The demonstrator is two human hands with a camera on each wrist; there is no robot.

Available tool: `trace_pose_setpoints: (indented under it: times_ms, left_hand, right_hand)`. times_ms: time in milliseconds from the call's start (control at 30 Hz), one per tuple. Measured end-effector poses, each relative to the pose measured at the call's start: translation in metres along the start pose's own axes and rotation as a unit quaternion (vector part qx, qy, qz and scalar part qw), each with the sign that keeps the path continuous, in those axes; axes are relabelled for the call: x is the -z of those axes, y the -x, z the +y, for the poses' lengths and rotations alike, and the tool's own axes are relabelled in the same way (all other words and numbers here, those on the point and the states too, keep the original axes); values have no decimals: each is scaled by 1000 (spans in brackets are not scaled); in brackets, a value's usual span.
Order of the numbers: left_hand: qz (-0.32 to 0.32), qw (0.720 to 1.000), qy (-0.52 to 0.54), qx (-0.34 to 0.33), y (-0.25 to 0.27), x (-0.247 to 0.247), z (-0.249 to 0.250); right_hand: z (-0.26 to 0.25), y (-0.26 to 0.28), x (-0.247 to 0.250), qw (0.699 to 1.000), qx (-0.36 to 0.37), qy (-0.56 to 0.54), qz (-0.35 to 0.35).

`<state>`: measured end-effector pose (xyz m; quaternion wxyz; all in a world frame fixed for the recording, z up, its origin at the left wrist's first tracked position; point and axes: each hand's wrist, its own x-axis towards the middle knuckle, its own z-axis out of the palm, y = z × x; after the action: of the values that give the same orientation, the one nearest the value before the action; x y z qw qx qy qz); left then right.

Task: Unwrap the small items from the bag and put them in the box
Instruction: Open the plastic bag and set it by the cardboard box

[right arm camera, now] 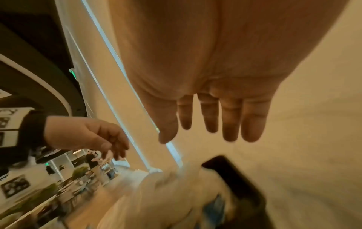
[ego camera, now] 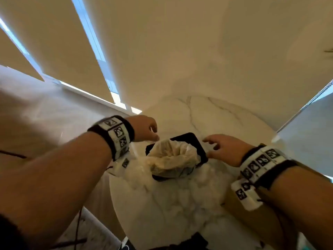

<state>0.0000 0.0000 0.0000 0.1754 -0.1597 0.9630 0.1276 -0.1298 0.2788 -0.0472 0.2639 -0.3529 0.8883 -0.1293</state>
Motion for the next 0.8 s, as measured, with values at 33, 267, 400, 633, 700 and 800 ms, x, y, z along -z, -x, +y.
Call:
trace_pose_setpoints:
  times_ms: [33,267,400,633,700,800]
  left_hand:
    - [-63,998,-27,-7,-6,-20,9]
    - [-156,982,-102,23,-24,-109,10]
    - [-96,992,-81,6,-21,-96,14]
    - [121,991,57,7,-10,-25,9]
    - [158,986,59,-2,-1,2,12]
    - [169,985,40,-10,13,44,20]
  right_hand:
    - [-9,-10,-16,1000,9,-2,-13]
    - [-22,-41,-58,999,-19,-34,-12]
    - [-27,-41,-50,999,-29,-44,2]
    - [-33,-31,11,995,-26,-28,90]
    - [-34,-23,34,990,-20,-60,127]
    - [-36,-9,64,969,-11,-146,197]
